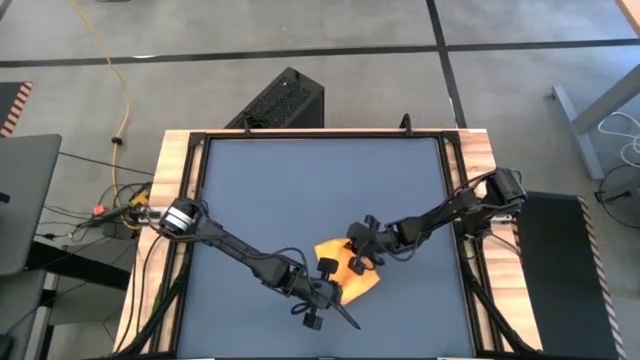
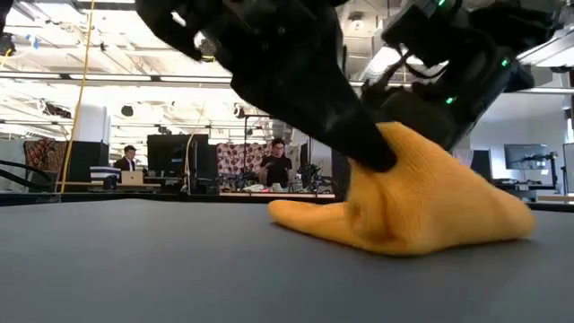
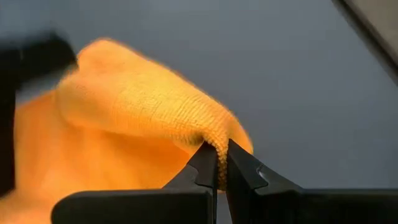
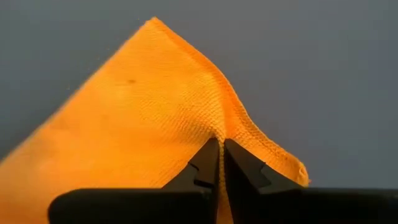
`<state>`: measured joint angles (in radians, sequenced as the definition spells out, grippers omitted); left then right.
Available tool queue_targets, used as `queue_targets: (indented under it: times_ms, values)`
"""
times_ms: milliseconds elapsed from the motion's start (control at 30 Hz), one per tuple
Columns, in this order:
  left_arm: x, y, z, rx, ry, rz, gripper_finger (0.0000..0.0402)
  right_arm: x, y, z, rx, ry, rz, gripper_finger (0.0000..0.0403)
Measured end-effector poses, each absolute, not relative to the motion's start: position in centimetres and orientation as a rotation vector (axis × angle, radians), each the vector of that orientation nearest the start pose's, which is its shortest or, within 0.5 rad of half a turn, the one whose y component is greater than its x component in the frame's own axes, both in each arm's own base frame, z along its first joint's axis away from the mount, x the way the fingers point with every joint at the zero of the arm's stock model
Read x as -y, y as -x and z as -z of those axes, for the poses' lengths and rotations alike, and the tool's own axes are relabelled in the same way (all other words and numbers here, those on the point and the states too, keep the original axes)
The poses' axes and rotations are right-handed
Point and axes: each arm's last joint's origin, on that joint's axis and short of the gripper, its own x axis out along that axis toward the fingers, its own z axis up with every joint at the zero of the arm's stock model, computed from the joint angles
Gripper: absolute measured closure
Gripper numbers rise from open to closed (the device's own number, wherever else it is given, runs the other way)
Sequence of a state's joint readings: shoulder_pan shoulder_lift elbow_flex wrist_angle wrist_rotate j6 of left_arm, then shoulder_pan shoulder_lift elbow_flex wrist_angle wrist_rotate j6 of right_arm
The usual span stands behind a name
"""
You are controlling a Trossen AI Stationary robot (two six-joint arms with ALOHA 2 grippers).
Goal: Roll towel
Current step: Roll the yellow microfiber towel
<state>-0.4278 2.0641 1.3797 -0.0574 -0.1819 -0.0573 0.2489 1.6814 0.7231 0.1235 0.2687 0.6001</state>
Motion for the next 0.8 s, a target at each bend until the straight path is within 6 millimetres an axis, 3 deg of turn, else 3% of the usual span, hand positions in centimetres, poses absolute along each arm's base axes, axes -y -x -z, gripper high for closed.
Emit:
queue_targets:
  times_ms: [267, 367, 533, 700, 800]
  values:
    - [17.4, -40.0, -14.3, -0.781, -0.202, 0.205, 0.0401, -6.4, -28.4, -16.5, -0.723, -0.343, 0.194, 0.0331]
    - [17.4, -40.0, -14.1, -0.783, -0.2, 0.211, 0.0401, -7.1, -27.9, -17.7, -0.71, -0.294, 0.114, 0.0317]
    - [17.5, -40.1, -13.7, -0.786, -0.201, 0.209, 0.0401, -8.9, -26.6, -17.8, -0.764, -0.18, 0.037, 0.0293]
    - [17.5, -40.1, -13.7, -0.786, -0.202, 0.208, 0.0401, -9.4, -25.8, -18.0, -0.801, -0.129, 0.023, 0.0258]
    - [17.5, -40.1, -13.7, -0.786, -0.202, 0.208, 0.0401, -10.8, -25.0, -18.1, -0.812, 0.024, -0.125, 0.0233]
